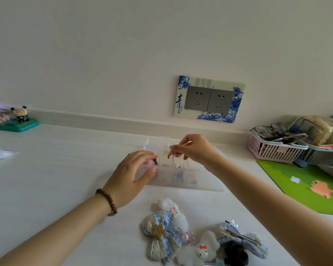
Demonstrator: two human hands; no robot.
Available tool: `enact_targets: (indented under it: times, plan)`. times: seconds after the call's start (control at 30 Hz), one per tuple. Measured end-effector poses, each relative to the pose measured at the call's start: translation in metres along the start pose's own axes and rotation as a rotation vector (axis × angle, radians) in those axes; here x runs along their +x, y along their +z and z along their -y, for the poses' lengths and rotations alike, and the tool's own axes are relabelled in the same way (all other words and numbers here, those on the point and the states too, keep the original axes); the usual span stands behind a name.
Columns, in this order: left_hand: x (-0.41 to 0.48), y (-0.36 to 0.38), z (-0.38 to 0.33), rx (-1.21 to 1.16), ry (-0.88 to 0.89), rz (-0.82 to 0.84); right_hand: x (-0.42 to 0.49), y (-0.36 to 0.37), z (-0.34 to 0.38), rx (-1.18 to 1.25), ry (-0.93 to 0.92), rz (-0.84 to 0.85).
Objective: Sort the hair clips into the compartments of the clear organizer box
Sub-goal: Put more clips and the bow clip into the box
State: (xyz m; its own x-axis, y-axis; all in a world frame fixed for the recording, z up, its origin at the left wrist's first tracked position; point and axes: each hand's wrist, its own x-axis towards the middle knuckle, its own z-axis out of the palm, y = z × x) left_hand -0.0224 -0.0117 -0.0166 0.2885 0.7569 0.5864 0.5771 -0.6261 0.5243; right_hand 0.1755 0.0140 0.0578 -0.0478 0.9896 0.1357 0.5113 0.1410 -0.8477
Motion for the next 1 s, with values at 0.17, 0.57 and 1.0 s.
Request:
enact_targets:
  times: [0.17, 0.57, 1.0]
  plan:
    - [-0.001, 0.001, 0.002, 0.007, 0.002, 0.018, 0.009, 0.009, 0.0, -0.017, -0.035, -0.116]
    - [-0.003, 0.005, 0.003, 0.02, -0.001, 0.034, 0.0, 0.012, 0.0, -0.31, -0.151, -0.06]
    - [-0.005, 0.001, 0.0, 0.001, 0.025, 0.026, -0.018, 0.003, -0.01, -0.502, -0.48, 0.186]
